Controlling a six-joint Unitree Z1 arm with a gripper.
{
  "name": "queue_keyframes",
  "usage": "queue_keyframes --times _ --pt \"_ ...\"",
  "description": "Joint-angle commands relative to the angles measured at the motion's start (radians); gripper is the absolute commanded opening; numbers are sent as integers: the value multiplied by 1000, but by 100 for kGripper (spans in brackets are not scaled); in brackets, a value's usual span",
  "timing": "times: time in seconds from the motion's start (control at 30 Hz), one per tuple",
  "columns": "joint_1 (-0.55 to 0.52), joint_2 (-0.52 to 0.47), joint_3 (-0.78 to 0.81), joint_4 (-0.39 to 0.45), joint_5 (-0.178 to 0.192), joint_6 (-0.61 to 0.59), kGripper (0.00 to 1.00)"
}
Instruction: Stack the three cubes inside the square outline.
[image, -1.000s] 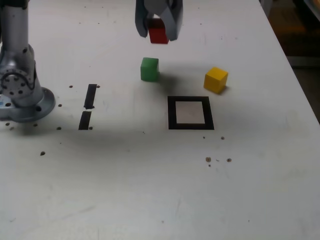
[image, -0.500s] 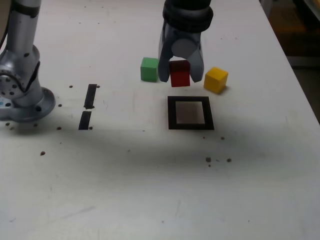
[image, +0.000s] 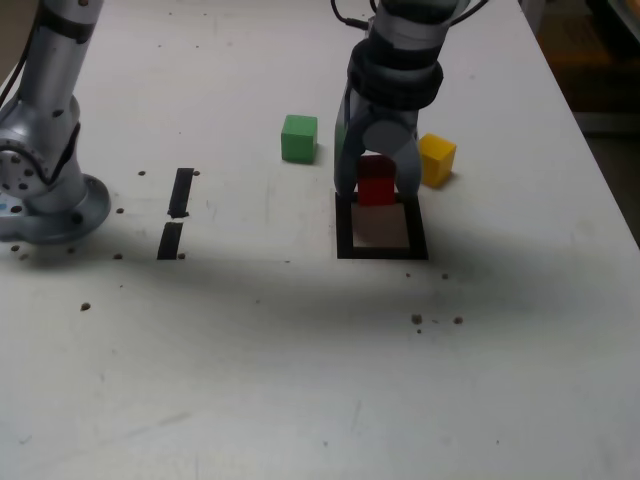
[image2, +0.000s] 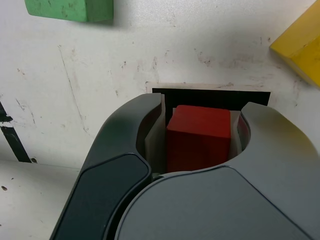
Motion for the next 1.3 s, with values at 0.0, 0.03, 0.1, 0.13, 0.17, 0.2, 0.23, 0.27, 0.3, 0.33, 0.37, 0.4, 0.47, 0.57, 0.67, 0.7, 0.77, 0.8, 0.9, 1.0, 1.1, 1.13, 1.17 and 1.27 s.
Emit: queue_keyframes --times 0.0,0.03,0.1,0.13,0.17,0.2,0.23,0.27,0.3,0.33,0.37,0.4,0.47,0.57,0.67,0.7,0.77,0.8,0.9,1.0,1.1,1.13,1.17,1.27 --pt "-9 4 2 2 -4 1 17" --pt "-12 6 1 2 -6 1 17" --pt "-20 10 0 -1 -12 1 17" --pt "-24 13 -1 -3 -15 1 17" --pt "-28 15 -2 -5 -18 1 17" --pt "-32 18 -3 -7 -20 0 17" --pt "-37 20 -4 -8 -22 -1 17" --pt "-42 21 -4 -10 -24 -2 17" --pt "-47 23 -4 -13 -25 -4 17" --pt "-51 24 -5 -16 -25 -6 17" --pt "-54 26 -5 -19 -24 -8 17" --pt "-57 29 -5 -22 -22 -11 17" --pt "-59 32 -4 -27 -17 -13 17" --pt "-59 38 -4 -29 -11 -13 20" --pt "-59 47 -7 -29 -15 -13 33" --pt "-59 50 -8 -29 -18 -13 40" --pt "-59 56 -9 -29 -23 -13 58" --pt "-59 58 -9 -28 -26 -13 66" --pt "-59 49 -10 -24 -27 -13 85" --pt "-59 24 -11 -12 -21 -12 91" --pt "-59 -17 -18 15 -6 -8 93" --pt "-59 -35 -23 28 2 -4 93" --pt "-59 -53 -29 45 11 0 94" --pt "-53 -109 -57 105 47 36 94"
